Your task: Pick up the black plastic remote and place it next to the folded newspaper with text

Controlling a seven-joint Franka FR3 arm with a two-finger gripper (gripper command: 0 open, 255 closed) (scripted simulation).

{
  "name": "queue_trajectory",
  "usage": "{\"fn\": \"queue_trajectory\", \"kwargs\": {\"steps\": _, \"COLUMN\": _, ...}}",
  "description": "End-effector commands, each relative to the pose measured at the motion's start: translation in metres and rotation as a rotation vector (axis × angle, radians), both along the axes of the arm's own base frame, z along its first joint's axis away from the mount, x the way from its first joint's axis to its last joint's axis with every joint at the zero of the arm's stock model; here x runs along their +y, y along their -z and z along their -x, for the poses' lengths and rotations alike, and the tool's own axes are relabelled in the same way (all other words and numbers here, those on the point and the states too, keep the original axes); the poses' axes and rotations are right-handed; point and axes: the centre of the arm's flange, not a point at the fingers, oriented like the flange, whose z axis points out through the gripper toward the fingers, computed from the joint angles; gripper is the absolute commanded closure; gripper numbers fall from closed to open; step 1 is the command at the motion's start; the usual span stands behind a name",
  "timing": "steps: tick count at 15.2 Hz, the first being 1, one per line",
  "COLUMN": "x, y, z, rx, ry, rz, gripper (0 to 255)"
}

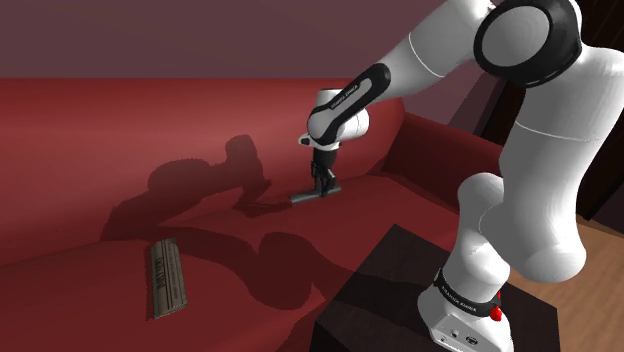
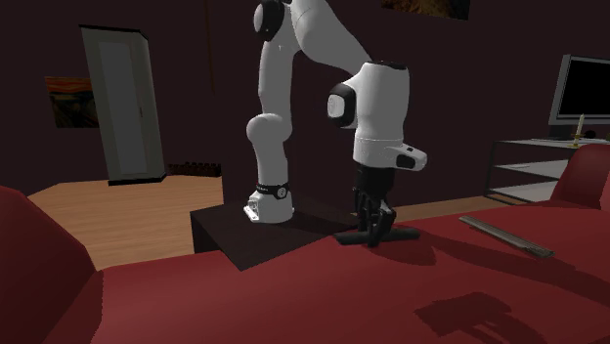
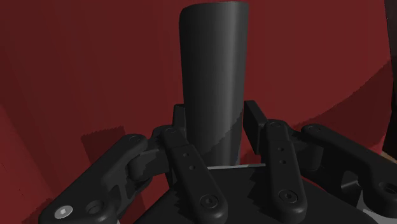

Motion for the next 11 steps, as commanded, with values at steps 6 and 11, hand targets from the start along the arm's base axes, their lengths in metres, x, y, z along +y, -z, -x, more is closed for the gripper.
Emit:
{"fn": "queue_trajectory", "kwargs": {"steps": 6, "x": 0.078, "y": 0.0, "z": -0.049, "rx": 0.0, "ry": 0.001, "rz": -0.002, "gripper": 255}}
{"fn": "queue_trajectory", "kwargs": {"steps": 11, "x": 0.134, "y": 0.0, "z": -0.085, "rx": 0.0, "ry": 0.001, "rz": -0.002, "gripper": 255}}
